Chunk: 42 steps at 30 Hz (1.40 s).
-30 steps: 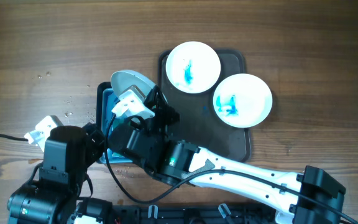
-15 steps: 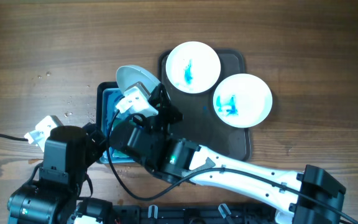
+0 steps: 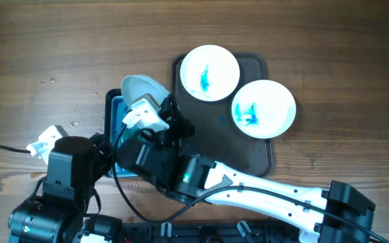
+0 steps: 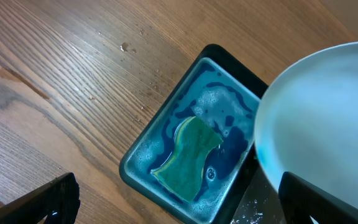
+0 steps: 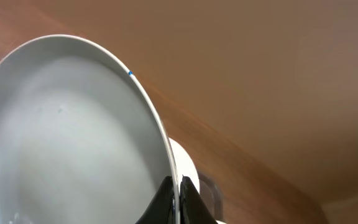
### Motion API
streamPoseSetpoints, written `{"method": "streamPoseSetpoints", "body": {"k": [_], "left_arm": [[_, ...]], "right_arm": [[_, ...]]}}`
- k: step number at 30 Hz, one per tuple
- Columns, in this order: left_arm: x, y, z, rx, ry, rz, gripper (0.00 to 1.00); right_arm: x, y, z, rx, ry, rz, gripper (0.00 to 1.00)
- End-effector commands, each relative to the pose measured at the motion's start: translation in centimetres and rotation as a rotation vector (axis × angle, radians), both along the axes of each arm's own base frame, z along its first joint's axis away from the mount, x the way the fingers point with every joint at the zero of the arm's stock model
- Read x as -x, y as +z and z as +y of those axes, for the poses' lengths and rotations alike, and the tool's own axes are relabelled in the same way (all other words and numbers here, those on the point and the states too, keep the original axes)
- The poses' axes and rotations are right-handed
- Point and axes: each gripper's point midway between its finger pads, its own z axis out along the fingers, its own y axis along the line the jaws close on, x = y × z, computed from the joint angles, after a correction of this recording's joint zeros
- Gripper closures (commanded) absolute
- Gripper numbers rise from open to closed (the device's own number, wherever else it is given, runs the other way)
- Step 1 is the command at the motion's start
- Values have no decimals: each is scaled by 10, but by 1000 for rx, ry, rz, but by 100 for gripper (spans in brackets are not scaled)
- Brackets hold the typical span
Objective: Clean dirty plates on tray and stack at the side
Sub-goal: 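Lift the front plate with the right gripper and tilt it over the basin, then carry the plate right and set it on the table beside the tray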
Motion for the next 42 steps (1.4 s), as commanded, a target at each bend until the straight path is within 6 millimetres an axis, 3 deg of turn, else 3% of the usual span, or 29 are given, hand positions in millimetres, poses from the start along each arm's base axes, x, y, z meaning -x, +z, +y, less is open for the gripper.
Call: {"method": "streamPoseSetpoints", "body": {"k": [1, 7, 11, 15, 18, 20, 23, 24, 28, 31, 36, 39, 42], "left_arm": [[-1, 6, 4, -6, 28, -24, 0], [-1, 6, 4, -6, 28, -24, 0], [-1, 6, 4, -6, 28, -24, 0], [-1, 6, 4, -6, 28, -24, 0], [-1, 6, 4, -6, 28, -24, 0], [-1, 6, 4, -6, 28, -24, 0], [-1, 6, 4, -6, 28, -24, 0], [-1, 6, 4, -6, 28, -24, 0], [-1, 6, 4, -6, 28, -24, 0], [-1, 6, 4, -6, 28, -24, 0], [-1, 6, 4, -6, 28, -24, 0], [-1, 6, 4, -6, 28, -24, 0], [-1, 6, 4, -6, 28, -24, 0]], "right_arm": [[-4, 0, 1, -64, -21, 5, 96], [-19, -33, -10, -307, -51, 192, 96], [-46, -46, -61, -599, -162, 459, 96], [-61, -31, -112, -840, -142, 689, 96], [-71, -17, -169, -987, -203, 737, 96], [-76, -17, -232, -1073, -347, 721, 96], [-72, -33, -325, -1131, -624, 665, 96], [-64, -44, -368, -1146, -759, 641, 96], [-42, -73, -458, -1155, -1024, 603, 96], [-24, -97, -503, -1157, -1184, 606, 96], [-6, -142, -536, -1181, -1340, 685, 96], [1, -165, -543, -1121, -1408, 744, 96], [4, -189, -536, -1071, -1413, 842, 96]]}}
